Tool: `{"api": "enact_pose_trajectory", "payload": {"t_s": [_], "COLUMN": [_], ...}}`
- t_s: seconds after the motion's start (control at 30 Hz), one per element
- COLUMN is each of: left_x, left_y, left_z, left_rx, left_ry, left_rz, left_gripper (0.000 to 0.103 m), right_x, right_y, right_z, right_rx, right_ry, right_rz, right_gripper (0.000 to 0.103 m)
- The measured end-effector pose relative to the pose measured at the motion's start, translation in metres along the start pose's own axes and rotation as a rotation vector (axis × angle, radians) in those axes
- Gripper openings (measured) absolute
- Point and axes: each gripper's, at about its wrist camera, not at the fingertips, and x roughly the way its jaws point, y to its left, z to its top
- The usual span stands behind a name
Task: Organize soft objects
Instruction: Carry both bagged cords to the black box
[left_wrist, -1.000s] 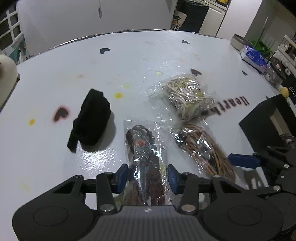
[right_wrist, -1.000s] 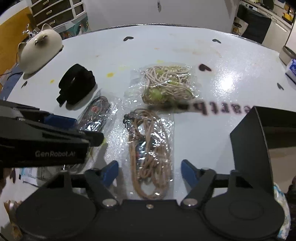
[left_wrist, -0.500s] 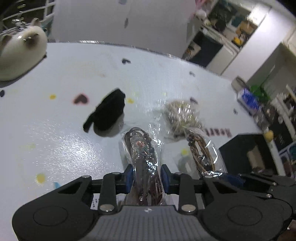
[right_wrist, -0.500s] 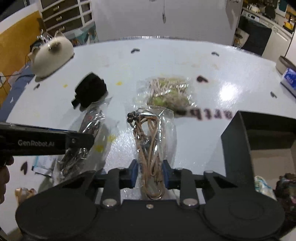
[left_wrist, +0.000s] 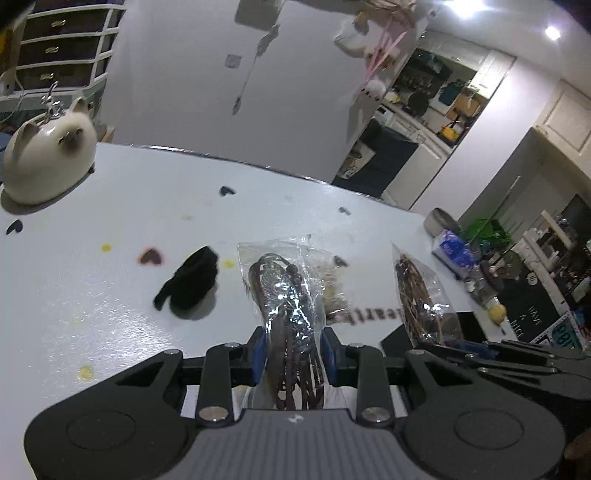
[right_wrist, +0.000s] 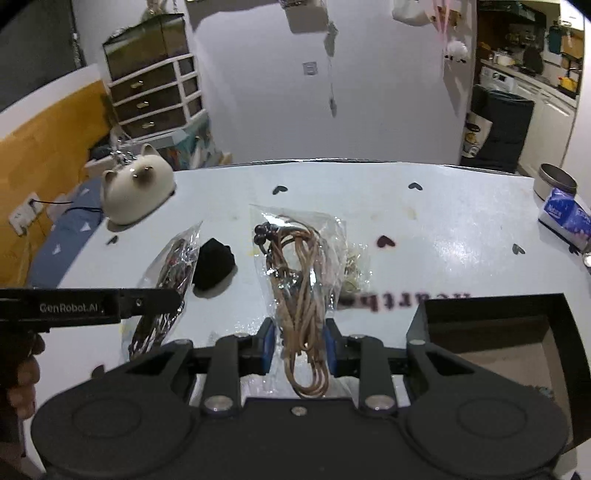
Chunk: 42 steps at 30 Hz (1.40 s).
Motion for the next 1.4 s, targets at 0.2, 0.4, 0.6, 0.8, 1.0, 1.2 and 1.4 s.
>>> {"api": "enact_pose_trajectory", "payload": {"t_s": [0.2, 0.4, 0.6, 0.8, 1.0, 1.2, 1.4], "left_x": [0.002, 0.014, 0.029, 0.041, 0.047, 0.058, 0.075], "left_y": [-0.033, -0.074, -0.113, -0.144, -0.168, -0.189, -0.204], "left_z": [-0.001, -0.008, -0.019, -0.03, -0.039, -0.04, -0.039], "left_rx": [0.009, -0.015, -0.053, -0.093, -0.088, 0.02, 0.196], "left_ry": [-0.028, -0.046, -0.071, -0.094, -0.105, -0.068, -0.006], "left_rz": [-0.015, -0.001, 0.021, 0.051, 0.075, 0.095, 0.087], "left_gripper": [0.032, 0.032, 0.032, 0.032, 0.032, 0.032, 0.032], "right_x": [-0.016, -0.027, -0.026, -0.015, 0.007, 0.036, 0.043], "right_y": [-0.036, -0.08, -0.133, -0.167, -0.18, -0.175, -0.189], "right_z": [0.001, 0.005, 0.01, 0.005, 0.001, -0.003, 0.001], "right_rx": [-0.064, -0.278, -0.499, -0.794, -1.066, -1.199, -1.071], "right_ry": [0.024, 0.074, 0.152, 0.257, 0.291, 0.273, 0.246], "right_rz": [0.027, 0.046, 0.102, 0.198, 0.293, 0.362, 0.392], "right_gripper": [0.028, 0.028, 0.028, 0.029, 0.03, 0.045, 0.059]}}
